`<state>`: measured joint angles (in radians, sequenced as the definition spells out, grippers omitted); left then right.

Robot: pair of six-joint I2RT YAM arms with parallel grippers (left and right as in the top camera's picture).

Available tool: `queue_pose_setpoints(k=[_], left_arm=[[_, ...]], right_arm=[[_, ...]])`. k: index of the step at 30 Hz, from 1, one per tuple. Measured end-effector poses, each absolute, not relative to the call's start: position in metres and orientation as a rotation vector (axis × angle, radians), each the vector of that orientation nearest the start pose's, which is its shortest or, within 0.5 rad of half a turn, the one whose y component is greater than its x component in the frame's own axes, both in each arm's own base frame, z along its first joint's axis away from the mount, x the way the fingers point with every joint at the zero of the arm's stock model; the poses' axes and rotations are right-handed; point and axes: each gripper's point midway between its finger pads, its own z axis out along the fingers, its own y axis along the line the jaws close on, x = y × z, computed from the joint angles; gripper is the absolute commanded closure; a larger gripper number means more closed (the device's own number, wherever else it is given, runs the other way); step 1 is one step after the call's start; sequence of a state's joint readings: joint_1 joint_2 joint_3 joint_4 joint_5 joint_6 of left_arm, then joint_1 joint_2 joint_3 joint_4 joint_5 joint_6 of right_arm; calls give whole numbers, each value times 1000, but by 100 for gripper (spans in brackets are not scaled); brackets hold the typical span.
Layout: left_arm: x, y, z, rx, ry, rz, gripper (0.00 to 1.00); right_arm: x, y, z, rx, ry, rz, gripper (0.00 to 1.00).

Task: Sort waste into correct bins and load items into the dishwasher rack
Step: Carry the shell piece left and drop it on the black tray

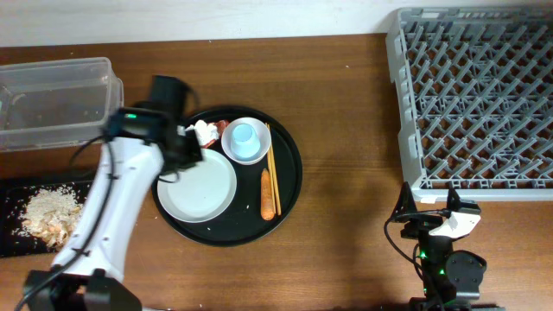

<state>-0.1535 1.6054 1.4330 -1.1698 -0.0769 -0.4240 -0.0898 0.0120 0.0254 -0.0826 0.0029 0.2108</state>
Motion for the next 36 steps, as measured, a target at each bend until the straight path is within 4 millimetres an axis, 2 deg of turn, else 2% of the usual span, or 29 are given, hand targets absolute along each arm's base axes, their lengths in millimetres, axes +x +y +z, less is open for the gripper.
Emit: queue_pose_setpoints(k=[1, 2, 5, 7, 8, 12, 15, 17, 20, 22, 27, 28, 31, 36], left_arm=[[337, -21, 156, -476, 2857, 24, 78], [341, 14, 157, -622, 2814, 46, 78], [344, 97, 162, -1002, 2630, 76, 78], [337, 154, 167, -1226, 2473, 107, 78], [329, 175, 168, -1314, 2418, 121, 78], [306, 227, 171, -1516, 2258, 169, 78], [287, 258, 173, -1609, 2172, 271, 78], [273, 275, 162, -1679, 2157, 343, 78], [262, 289, 129, -1770, 2211, 388, 78], [261, 290, 109, -1801, 2255, 396, 78], [259, 290, 82, -1835, 2319, 408, 78], [259, 290, 75, -1844, 2336, 409, 71], [257, 289, 63, -1863, 2364, 410, 69], [260, 286, 60, -1865, 2370, 379, 66]], right_arm=[[244, -23, 163, 247, 1622, 90, 2], [244, -23, 163, 248, 1622, 90, 2], [244, -23, 163, 247, 1622, 89, 2], [244, -23, 163, 248, 1622, 90, 2], [244, -23, 163, 247, 1622, 89, 2], [244, -22, 163, 247, 1622, 90, 2], [244, -23, 163, 247, 1622, 90, 2], [244, -22, 163, 247, 1622, 90, 2], [244, -23, 163, 247, 1622, 90, 2], [244, -23, 163, 247, 1622, 89, 2], [244, -23, 163, 248, 1622, 90, 2], [244, -22, 163, 247, 1622, 90, 2], [244, -22, 163, 247, 1622, 90, 2], [244, -23, 163, 248, 1622, 90, 2]])
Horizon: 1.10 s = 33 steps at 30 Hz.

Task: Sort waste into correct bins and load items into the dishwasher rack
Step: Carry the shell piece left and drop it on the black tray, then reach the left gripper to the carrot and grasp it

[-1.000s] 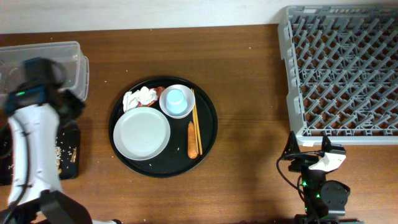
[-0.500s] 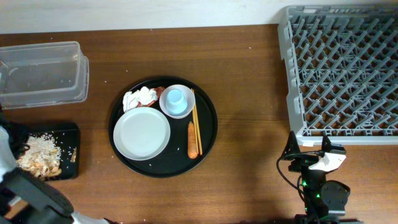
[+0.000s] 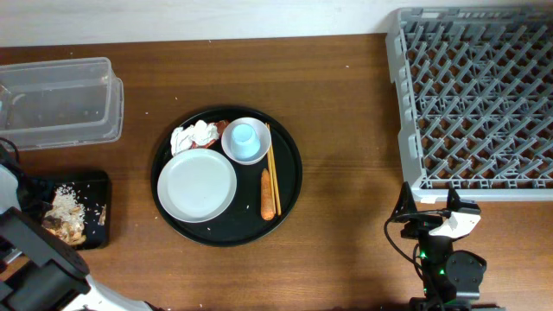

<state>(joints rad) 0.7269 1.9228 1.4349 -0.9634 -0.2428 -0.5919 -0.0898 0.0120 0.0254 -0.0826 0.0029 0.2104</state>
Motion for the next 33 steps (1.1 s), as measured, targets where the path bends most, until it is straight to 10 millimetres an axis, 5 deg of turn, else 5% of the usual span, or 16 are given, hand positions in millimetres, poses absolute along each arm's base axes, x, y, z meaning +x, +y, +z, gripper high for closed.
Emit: queue_pose_setpoints(k=[2, 6, 10, 15, 16, 18, 21, 26, 33], left_arm=[[264, 282, 59, -1858, 2380, 323, 66], [300, 252, 60, -1731, 2442, -57, 65], [334, 206, 88, -1548, 2471, -331, 60], [365, 99, 174, -1035, 2544, -436, 59], [368, 55, 181, -864, 2612, -472, 59], [369, 19, 175, -733, 2683, -488, 58], [350, -65, 148, -439, 2849, -519, 58], [312, -148, 104, -104, 2973, -482, 58], [295, -209, 76, 132, 2978, -357, 54]], right_arm=[[244, -22, 163, 247, 1622, 90, 2], [244, -22, 163, 247, 1622, 90, 2], [244, -22, 163, 247, 1622, 90, 2], [244, -23, 163, 247, 1622, 89, 2], [244, -23, 163, 247, 1622, 90, 2], [244, -23, 163, 247, 1622, 90, 2], [244, -22, 163, 248, 1622, 90, 2], [244, -23, 163, 247, 1622, 90, 2], [244, -22, 163, 247, 1622, 90, 2]])
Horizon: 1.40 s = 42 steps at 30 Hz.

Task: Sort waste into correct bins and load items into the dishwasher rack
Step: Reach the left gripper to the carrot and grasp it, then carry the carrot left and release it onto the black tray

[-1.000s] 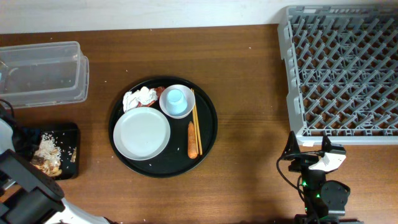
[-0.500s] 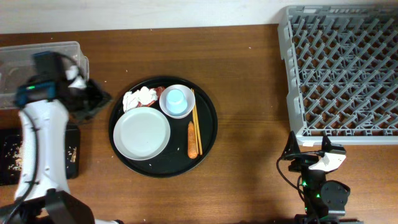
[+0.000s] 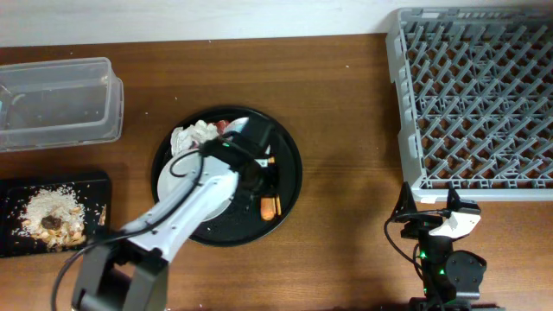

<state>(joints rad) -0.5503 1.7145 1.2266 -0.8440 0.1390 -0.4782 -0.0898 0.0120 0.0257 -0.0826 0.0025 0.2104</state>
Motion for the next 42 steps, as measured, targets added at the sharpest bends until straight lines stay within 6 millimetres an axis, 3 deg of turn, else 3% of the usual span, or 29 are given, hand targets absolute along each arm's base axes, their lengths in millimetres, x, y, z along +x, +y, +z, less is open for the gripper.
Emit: queue_pose_setpoints(k=[10, 16, 19, 20, 26, 31, 33, 35, 36, 37, 38, 40, 41, 42], left_arm=[[290, -197, 22, 96, 3084, -108, 55], [291, -197, 21, 96, 3081, -101, 55], [290, -193, 11, 96, 3099, -58, 57], [289, -192, 7, 96, 3107, -46, 67], [289, -190, 6, 90, 3106, -31, 80], [278, -183, 8, 91, 3156, 19, 80], [274, -177, 24, 81, 3198, 66, 80], [286, -174, 47, 37, 3187, 51, 80], [296, -169, 63, -7, 3164, 29, 80], [315, -156, 93, -93, 3093, -21, 80], [324, -147, 107, -137, 3053, -38, 80], [335, -117, 134, -253, 2992, -27, 80], [344, -93, 147, -343, 2940, -11, 80], [353, -55, 160, -484, 2872, 17, 80]], right_arm=[[244, -23, 163, 248, 1622, 90, 2], [244, -22, 163, 247, 1622, 90, 2], [244, -23, 163, 248, 1622, 90, 2], [244, -23, 163, 247, 1622, 90, 2], [244, -22, 163, 247, 1622, 90, 2], [244, -23, 163, 248, 1622, 90, 2], [244, -23, 163, 247, 1622, 90, 2], [244, -22, 163, 248, 1622, 90, 2], [244, -22, 163, 247, 1622, 90, 2], [244, -23, 163, 248, 1622, 90, 2], [244, -22, 163, 247, 1622, 90, 2], [244, -22, 163, 247, 1622, 90, 2], [244, -22, 163, 247, 1622, 90, 1], [244, -22, 163, 247, 1622, 90, 2]])
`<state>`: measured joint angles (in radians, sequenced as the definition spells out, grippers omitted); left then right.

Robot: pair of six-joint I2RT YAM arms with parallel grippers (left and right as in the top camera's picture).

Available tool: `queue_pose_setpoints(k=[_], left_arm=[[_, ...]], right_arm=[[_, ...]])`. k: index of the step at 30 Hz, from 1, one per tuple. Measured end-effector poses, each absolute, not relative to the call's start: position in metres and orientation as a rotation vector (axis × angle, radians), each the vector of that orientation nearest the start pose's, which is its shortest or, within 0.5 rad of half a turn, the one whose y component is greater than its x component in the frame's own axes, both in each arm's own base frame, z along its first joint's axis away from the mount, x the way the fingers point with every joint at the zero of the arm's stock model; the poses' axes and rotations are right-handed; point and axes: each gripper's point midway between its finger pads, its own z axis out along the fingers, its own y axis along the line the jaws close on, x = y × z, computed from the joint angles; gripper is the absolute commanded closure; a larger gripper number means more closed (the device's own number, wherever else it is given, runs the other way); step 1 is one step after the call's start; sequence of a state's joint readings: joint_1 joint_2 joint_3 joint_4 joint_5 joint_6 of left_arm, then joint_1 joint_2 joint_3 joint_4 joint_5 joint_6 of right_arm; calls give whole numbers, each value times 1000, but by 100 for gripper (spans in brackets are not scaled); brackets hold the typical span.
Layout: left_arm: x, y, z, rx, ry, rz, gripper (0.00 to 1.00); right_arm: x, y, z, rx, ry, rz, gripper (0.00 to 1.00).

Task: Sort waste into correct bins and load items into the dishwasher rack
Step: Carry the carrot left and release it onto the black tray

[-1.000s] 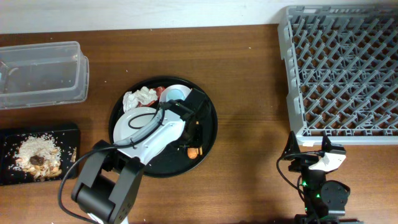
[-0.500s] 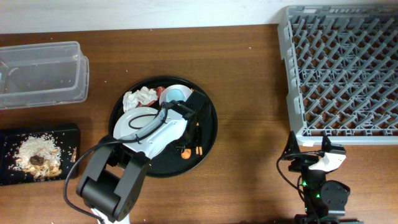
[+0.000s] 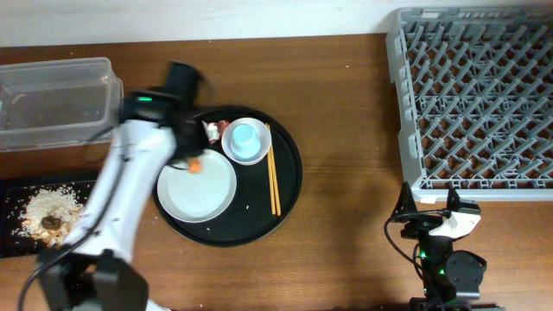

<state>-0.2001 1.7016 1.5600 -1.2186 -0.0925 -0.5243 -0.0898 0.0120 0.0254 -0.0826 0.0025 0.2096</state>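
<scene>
A round black tray (image 3: 289,177) holds a white plate (image 3: 203,194), a white bowl with a blue cup (image 3: 245,141) in it, a pair of chopsticks (image 3: 272,177) and a crumpled tissue (image 3: 210,131) half hidden by my left arm. My left gripper (image 3: 193,161) hangs over the plate's upper left rim, shut on an orange food piece (image 3: 196,167); the view there is blurred by motion. My right gripper (image 3: 428,203) rests near the table's front edge, open and holding nothing, just below the grey dishwasher rack (image 3: 475,99).
A clear plastic bin (image 3: 56,104) stands at the back left. Below it, at the left edge, lies a black bin (image 3: 17,238) with crumbled food waste. Bare wood separates the tray from the rack.
The left gripper was down on the orange food piece at the tray's right side. The piece is now gone from there and held over the plate's upper left, the arm swung left.
First the left gripper was at the crumpled tissue on the tray's upper left. Then the arm was far left at the black waste bin, where a brown scrap appeared. Then it was on the orange piece in the tray, which it now carries leftward.
</scene>
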Motion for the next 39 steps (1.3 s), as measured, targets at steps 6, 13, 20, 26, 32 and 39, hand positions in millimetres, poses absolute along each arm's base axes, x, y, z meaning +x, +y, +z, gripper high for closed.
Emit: queue_pose_setpoints(k=[6, 13, 20, 26, 32, 39], left_arm=[[370, 127, 179, -1123, 2504, 127, 80], [324, 243, 108, -1610, 2426, 229, 80], [296, 272, 67, -1771, 2450, 271, 79], [293, 270, 46, -1806, 2498, 235, 79], [287, 262, 32, -1821, 2544, 212, 39], [291, 248, 31, -1833, 2566, 90, 38]], right_arm=[[244, -23, 163, 247, 1622, 90, 2], [244, -23, 163, 248, 1622, 90, 2], [244, -22, 163, 247, 1622, 90, 2], [244, -23, 163, 247, 1622, 90, 2], [244, -23, 163, 247, 1622, 90, 2], [244, -22, 163, 247, 1622, 90, 2]])
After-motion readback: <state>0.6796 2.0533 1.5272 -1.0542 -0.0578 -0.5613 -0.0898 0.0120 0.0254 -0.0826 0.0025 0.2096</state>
